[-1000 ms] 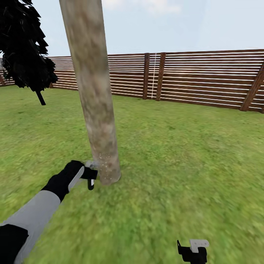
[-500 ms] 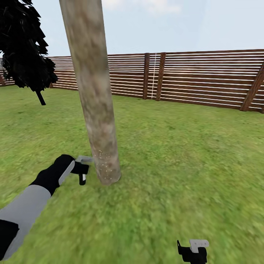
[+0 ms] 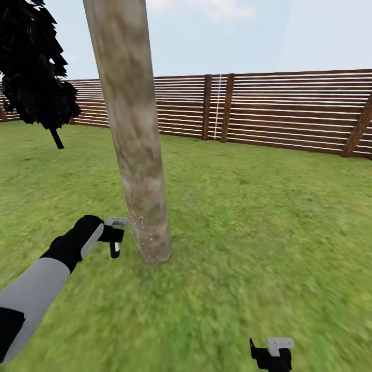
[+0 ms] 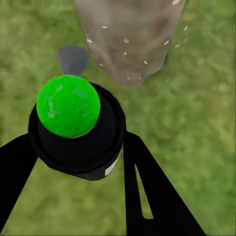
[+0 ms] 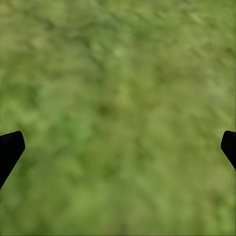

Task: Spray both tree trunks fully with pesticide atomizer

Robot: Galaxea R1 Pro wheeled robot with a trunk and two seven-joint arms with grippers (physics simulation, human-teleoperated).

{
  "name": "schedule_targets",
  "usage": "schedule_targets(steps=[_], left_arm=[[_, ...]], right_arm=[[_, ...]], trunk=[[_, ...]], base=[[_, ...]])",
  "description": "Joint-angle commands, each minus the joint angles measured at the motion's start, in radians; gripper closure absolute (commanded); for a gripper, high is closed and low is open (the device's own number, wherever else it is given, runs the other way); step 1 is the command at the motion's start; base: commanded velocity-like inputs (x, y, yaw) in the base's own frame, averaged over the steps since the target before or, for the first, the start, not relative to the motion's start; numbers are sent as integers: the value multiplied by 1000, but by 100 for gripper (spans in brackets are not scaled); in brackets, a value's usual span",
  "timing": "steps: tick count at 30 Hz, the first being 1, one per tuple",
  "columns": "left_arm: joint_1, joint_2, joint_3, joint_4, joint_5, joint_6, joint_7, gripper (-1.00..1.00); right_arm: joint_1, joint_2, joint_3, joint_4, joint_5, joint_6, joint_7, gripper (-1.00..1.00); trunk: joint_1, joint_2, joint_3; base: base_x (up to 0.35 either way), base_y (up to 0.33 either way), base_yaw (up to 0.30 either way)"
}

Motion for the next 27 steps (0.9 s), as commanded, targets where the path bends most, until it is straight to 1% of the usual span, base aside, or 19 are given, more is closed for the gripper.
schedule_targets(steps=[1,3,5,6,8,11,16,21,27], left_arm=[[4,-1,-1,-2,-3,0,2,100],[14,2,-2,4,-6,-11,7,100],[63,0,-4,6,-6,-18,9,100],[101,-1,-2,3,-6,-30,11,100],[117,-1,-1,3,-6,-68,14,100],[123,-3,4,1,-6,-88,18,100],[122,-5,2,-1,-6,-89,18,100],[121,-6,0,-3,-6,-88,40,100],[121,-7,2,-3,-6,-88,44,100]], right_arm=[[0,0,0,0,0,0,0,-100],[0,0,0,0,0,0,0,-100],[0,0,0,0,0,0,0,-100],[0,0,0,0,0,0,0,-100],[0,0,0,0,0,0,0,-100],[0,0,0,0,0,0,0,-100],[0,0,0,0,0,0,0,-100],[0,0,0,0,0,0,-1,-100],[0,0,0,0,0,0,0,-100]], trunk=[[0,0,0],[0,0,0],[0,0,0],[0,0,0],[0,0,0],[0,0,0],[0,0,0],[0,0,0],[0,0,0]], base=[[15,7,0],[5,2,0],[1,0,0],[0,0,0],[0,-94,0],[0,-240,0],[0,-269,0],[43,-271,0],[3,-271,0]])
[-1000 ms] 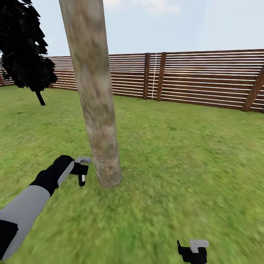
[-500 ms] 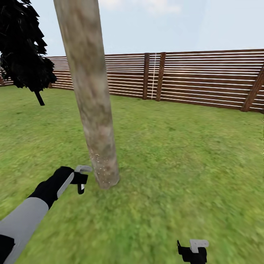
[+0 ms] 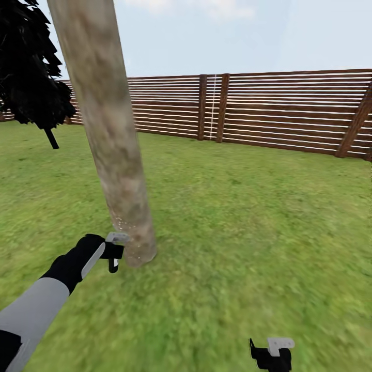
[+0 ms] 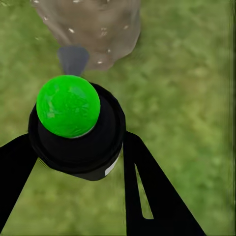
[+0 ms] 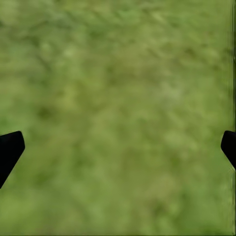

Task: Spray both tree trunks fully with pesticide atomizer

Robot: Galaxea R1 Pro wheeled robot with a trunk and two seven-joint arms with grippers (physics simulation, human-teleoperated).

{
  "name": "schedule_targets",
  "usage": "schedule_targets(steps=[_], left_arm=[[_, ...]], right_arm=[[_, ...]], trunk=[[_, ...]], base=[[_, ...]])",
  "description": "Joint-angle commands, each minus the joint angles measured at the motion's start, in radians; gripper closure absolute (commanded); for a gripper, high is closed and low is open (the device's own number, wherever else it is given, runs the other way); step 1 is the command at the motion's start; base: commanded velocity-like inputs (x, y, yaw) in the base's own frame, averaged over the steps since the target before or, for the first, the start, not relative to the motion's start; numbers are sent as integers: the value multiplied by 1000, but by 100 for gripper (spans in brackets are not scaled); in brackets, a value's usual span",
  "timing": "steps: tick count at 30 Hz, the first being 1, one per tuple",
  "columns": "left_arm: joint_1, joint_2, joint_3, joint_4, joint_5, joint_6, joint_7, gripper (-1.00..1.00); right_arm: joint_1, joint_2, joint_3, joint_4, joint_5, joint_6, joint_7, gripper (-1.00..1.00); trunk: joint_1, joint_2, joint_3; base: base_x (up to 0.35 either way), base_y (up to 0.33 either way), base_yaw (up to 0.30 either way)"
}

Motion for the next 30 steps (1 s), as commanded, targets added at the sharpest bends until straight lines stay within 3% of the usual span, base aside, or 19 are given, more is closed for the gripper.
schedule_targets(steps=[1,8,24,30], left_arm=[[0,0,0,0,0,0,0,100],[0,1,1,1,0,2,0,100],[0,3,6,3,7,3,1,100],[0,3,6,3,9,3,15,100]], right_arm=[[0,0,0,0,0,0,0,-100],[0,0,0,0,0,0,0,-100],[0,0,0,0,0,0,0,-100],[0,-1,-1,0,0,-1,0,-100]], trunk=[[0,0,0],[0,0,0],[0,0,0],[0,0,0]], base=[[0,-271,0],[0,-271,10],[85,-270,268],[170,-243,37]])
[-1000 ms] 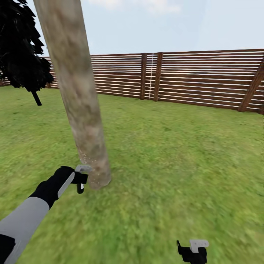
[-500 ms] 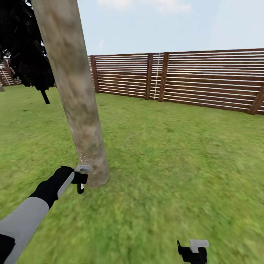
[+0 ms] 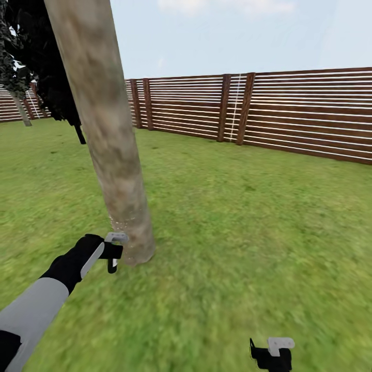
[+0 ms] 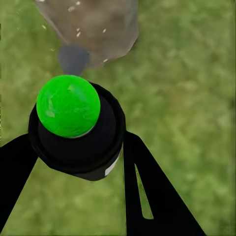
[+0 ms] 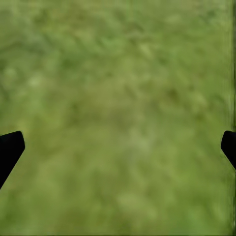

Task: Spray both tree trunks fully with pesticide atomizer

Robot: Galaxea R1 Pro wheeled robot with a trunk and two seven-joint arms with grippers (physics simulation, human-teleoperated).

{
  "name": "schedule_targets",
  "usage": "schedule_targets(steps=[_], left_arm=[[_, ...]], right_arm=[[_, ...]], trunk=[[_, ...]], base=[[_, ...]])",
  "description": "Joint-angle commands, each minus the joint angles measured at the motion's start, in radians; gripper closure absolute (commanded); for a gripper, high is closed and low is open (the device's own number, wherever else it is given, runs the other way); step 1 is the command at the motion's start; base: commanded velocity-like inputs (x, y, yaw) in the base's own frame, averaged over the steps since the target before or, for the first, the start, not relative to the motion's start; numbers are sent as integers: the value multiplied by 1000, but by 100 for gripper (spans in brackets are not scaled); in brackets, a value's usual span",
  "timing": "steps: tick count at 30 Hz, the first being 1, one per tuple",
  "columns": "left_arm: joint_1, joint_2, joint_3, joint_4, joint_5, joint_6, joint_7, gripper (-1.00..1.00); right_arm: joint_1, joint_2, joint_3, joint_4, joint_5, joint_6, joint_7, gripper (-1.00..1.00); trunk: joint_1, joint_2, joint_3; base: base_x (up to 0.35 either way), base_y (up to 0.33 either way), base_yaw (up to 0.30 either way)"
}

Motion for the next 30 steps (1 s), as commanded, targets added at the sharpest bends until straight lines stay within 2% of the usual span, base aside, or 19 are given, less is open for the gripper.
schedule_targets(steps=[1,14,20,22,23,24,25,27,29,30], left_arm=[[0,0,-1,0,2,0,4,100],[0,4,1,0,1,2,10,100],[0,3,1,4,0,1,10,100],[1,12,3,15,-2,0,15,100],[1,21,15,27,-2,-2,25,100],[2,37,47,46,-2,-5,44,100],[2,40,62,55,-3,-6,49,100],[2,30,70,63,-6,-7,54,100],[2,-31,72,65,-9,-8,56,100],[2,-50,72,66,-9,-8,56,100]], right_arm=[[0,0,0,0,0,0,0,-100],[0,1,0,0,0,0,-1,-100],[0,1,0,0,0,0,-1,-100],[0,1,0,0,0,0,-1,-100],[0,1,0,0,0,0,-1,-100],[0,1,0,0,0,0,0,-100],[0,1,0,0,0,0,-1,-100],[0,1,0,0,0,0,-1,-100],[0,1,0,0,0,0,0,-100],[0,1,0,0,0,0,0,-100]], trunk=[[0,0,0],[0,0,0],[0,0,0],[0,0,0],[0,0,0],[0,0,0],[0,0,0],[0,0,0],[0,0,0],[0,0,0]], base=[[91,-254,1],[5,-271,5],[0,-272,239],[0,-272,277],[0,-272,278],[0,-272,278],[0,-272,278],[0,-272,265],[0,-272,95],[29,-272,28]])
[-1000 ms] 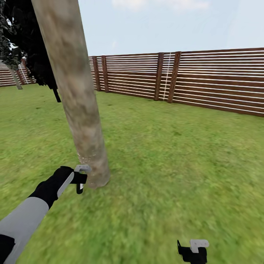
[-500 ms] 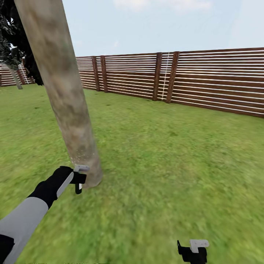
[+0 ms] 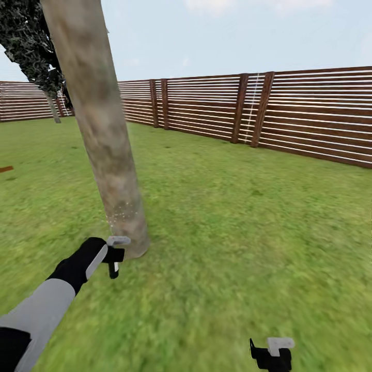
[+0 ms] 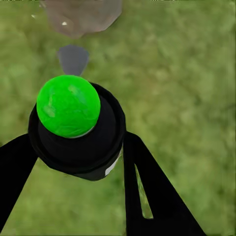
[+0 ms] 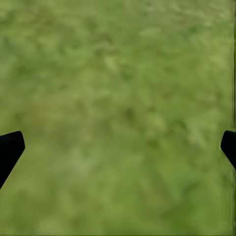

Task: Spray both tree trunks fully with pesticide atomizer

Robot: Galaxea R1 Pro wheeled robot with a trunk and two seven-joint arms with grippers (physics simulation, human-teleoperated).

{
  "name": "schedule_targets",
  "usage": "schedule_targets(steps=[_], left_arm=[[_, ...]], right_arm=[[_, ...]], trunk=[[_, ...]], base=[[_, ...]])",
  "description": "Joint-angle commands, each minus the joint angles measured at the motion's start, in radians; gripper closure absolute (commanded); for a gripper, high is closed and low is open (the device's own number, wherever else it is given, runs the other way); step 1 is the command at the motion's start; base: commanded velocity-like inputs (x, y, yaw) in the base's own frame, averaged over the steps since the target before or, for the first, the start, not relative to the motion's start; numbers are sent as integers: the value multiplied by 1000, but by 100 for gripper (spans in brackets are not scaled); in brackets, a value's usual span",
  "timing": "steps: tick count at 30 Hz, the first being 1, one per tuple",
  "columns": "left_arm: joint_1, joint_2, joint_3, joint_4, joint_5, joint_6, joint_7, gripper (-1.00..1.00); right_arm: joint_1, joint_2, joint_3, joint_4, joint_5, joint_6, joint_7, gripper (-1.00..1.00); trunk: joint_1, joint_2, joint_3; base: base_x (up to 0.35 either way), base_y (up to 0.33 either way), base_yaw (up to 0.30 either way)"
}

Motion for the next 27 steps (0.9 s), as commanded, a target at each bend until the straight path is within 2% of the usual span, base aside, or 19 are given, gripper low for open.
schedule_targets(steps=[1,3,5,8,9,11,14,16,18,19,21,23,25,27], left_arm=[[0,-14,3,0,-13,0,2,100],[-1,-7,8,1,-13,1,2,100],[-1,25,9,2,-14,1,3,100],[1,90,8,22,-13,0,3,100],[2,96,6,47,-13,-5,3,100],[2,81,1,107,-12,-61,2,100],[1,12,1,128,-13,-98,3,100],[1,12,6,130,-13,-103,2,100],[2,50,7,132,-13,-104,2,100],[5,82,7,135,-12,-104,2,100],[22,97,7,154,-9,-107,2,100],[26,89,4,159,-10,-108,2,100],[28,32,1,160,-13,-108,2,100],[28,12,1,160,-13,-108,2,100]], right_arm=[[0,0,0,0,0,0,0,-100],[0,0,0,0,0,0,0,-100],[0,0,0,0,0,0,0,-100],[0,0,0,0,0,0,0,-100],[0,0,0,0,0,0,0,-100],[0,0,0,0,0,0,0,-100],[0,0,0,0,0,-1,0,-100],[0,0,0,0,0,0,0,-100],[0,0,0,0,0,0,0,-100],[0,0,0,0,0,0,0,-100],[0,0,0,0,0,0,0,-100],[0,0,0,0,0,0,0,-100],[0,0,0,0,0,0,0,-100],[0,0,0,0,0,-1,0,-100]], trunk=[[0,0,0],[0,0,0],[0,0,0],[0,0,0],[0,0,0],[0,0,0],[0,0,0],[0,0,0],[0,0,0],[0,0,0],[0,0,0],[0,0,0],[0,0,0],[0,0,0]], base=[[75,-272,9],[99,-272,3],[126,-272,1],[139,-271,0],[141,-271,0],[142,-271,84],[149,-267,238],[159,-257,274],[162,-253,254],[163,-252,107],[173,-245,38],[182,-237,11],[190,-233,2],[213,-213,1]])
